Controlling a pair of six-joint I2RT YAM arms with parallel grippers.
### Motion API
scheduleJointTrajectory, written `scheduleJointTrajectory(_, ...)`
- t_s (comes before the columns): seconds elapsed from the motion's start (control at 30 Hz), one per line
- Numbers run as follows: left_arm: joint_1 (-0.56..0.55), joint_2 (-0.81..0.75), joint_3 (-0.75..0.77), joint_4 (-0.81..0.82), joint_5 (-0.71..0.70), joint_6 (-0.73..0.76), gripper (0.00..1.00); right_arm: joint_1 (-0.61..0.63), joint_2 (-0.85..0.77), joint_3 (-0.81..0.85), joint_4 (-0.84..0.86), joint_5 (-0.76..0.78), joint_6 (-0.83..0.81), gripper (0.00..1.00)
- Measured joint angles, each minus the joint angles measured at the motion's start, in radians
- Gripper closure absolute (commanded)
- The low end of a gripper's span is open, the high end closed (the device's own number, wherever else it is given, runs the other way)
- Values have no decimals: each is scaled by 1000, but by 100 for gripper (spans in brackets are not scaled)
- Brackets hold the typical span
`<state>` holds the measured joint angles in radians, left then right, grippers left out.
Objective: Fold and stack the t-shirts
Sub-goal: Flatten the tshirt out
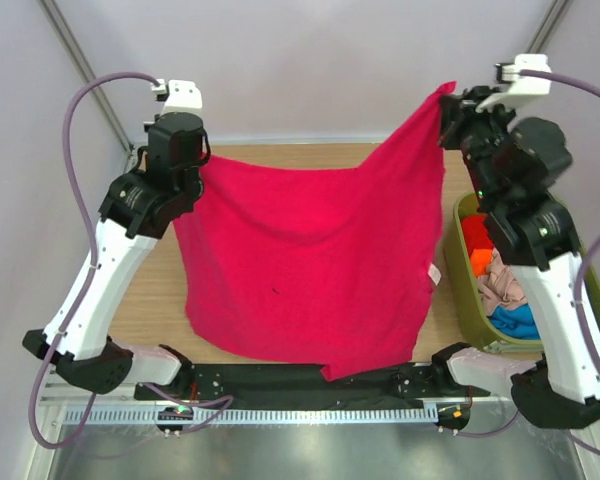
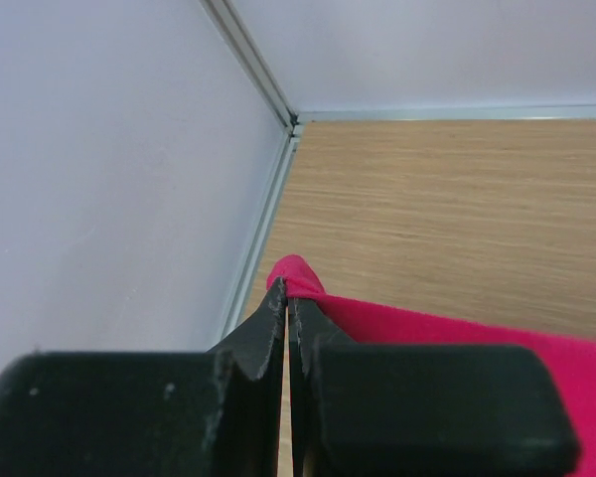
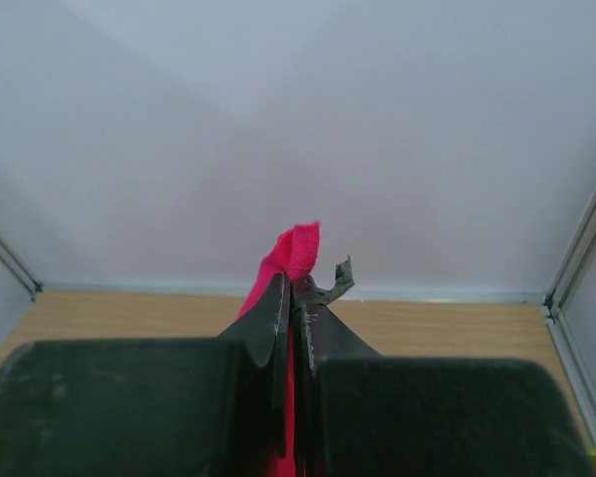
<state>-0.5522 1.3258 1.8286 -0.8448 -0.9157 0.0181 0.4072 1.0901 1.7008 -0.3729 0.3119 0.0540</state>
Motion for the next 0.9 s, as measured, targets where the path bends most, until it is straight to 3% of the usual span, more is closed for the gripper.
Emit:
scheduleJointTrajectory(0.2, 3, -3, 61, -5, 10, 16, 100, 0, 66, 27, -51, -27, -17, 99)
scheduleJointTrajectory(0.63, 5, -497, 28, -42, 288, -165, 100, 0, -465, -25, -30, -250, 90, 99)
scheduleJointTrajectory(0.9, 5, -508, 74, -116, 431, -228, 100, 0, -504, 12, -31, -258, 119, 99)
